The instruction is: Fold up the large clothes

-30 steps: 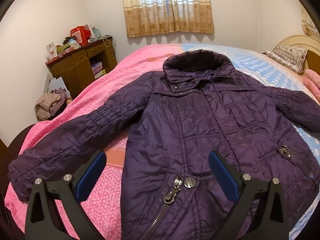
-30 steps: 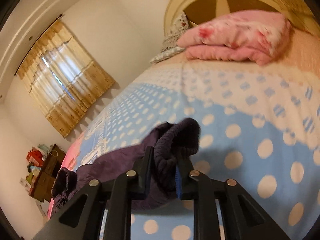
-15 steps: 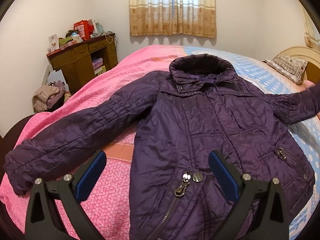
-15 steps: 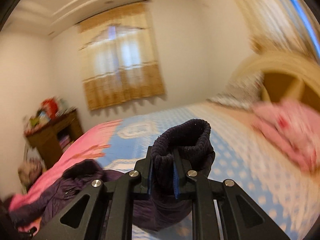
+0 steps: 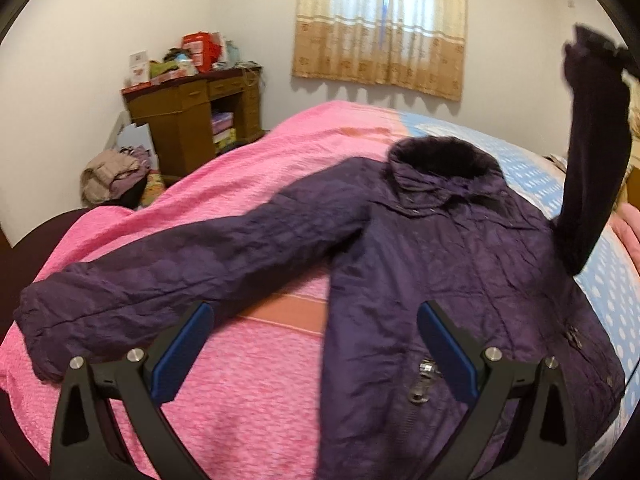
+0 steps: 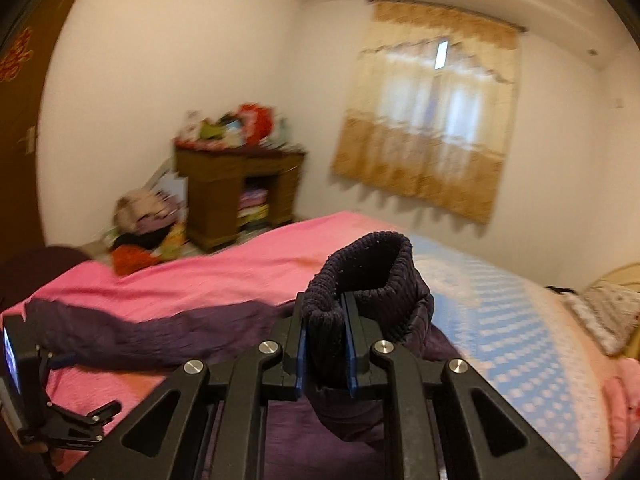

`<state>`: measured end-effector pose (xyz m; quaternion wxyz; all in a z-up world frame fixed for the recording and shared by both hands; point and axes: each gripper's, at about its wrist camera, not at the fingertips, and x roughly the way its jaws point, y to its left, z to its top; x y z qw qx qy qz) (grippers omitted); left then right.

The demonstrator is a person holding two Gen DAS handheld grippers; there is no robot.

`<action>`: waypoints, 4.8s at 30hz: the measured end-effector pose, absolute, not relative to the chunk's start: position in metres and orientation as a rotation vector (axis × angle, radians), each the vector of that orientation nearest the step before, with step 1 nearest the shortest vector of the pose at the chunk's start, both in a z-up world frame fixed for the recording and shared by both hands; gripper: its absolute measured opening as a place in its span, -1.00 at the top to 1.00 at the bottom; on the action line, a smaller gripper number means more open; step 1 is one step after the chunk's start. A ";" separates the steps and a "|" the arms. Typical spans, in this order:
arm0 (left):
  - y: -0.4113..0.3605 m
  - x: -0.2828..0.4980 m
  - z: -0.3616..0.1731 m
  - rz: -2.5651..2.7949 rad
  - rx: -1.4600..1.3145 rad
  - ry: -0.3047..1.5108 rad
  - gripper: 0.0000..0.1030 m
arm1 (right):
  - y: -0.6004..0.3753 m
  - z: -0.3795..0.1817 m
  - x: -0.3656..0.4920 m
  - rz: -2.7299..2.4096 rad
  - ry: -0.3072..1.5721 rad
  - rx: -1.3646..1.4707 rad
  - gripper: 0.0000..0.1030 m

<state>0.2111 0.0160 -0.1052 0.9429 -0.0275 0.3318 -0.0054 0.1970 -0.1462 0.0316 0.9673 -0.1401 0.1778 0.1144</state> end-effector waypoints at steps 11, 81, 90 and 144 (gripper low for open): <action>0.039 0.219 -0.106 0.071 -0.018 0.680 -1.00 | -0.118 -0.138 0.248 0.433 0.726 -0.134 -0.47; -0.138 0.317 -0.163 -0.122 0.217 0.803 -0.70 | -0.285 -0.189 0.298 -0.001 0.836 0.018 -0.49; -0.137 0.321 -0.179 -0.115 0.205 0.845 -0.87 | -0.280 -0.204 0.302 -0.018 0.892 -0.026 -0.52; -0.117 0.292 -0.158 -0.144 0.173 0.835 -0.97 | -0.235 -0.208 0.294 0.088 0.883 0.026 -0.75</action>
